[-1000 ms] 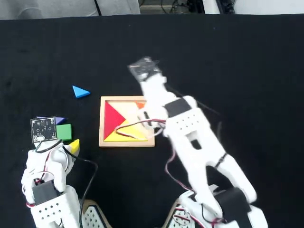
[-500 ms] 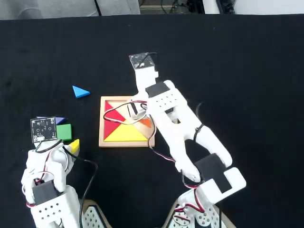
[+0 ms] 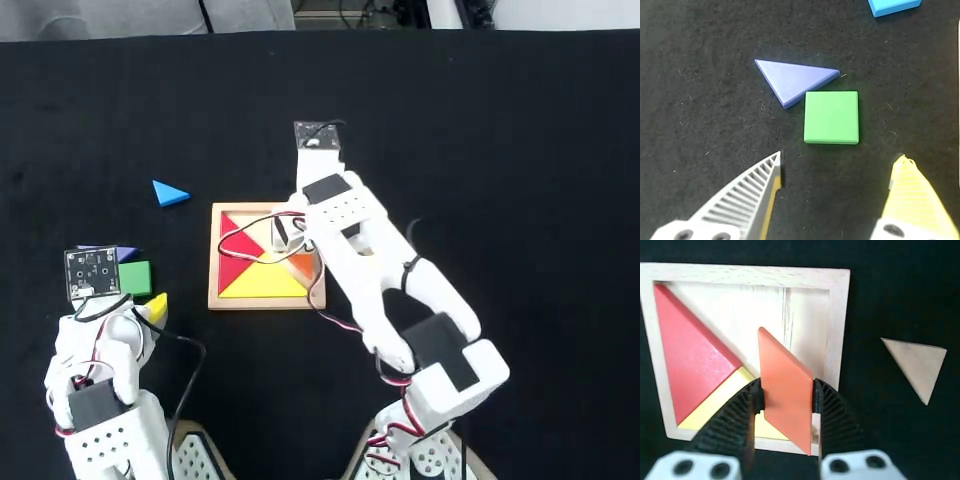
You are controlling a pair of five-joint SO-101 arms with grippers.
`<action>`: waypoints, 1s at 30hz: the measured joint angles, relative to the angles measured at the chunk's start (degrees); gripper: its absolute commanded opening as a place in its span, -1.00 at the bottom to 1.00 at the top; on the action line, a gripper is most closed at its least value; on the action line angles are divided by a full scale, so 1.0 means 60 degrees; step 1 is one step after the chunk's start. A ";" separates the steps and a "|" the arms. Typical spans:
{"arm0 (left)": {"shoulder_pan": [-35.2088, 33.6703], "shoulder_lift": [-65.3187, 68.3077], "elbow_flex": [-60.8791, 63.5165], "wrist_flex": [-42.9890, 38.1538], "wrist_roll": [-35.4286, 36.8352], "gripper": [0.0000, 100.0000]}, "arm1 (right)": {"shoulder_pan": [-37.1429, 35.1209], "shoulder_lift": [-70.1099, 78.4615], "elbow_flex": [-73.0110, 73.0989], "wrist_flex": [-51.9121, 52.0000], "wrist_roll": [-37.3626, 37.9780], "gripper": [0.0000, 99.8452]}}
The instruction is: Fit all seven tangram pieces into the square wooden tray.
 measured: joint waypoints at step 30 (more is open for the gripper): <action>0.0000 0.0000 0.0000 0.0000 0.0000 -0.32 | -0.0381 0.0000 0.0000 0.0073 0.0469 -0.74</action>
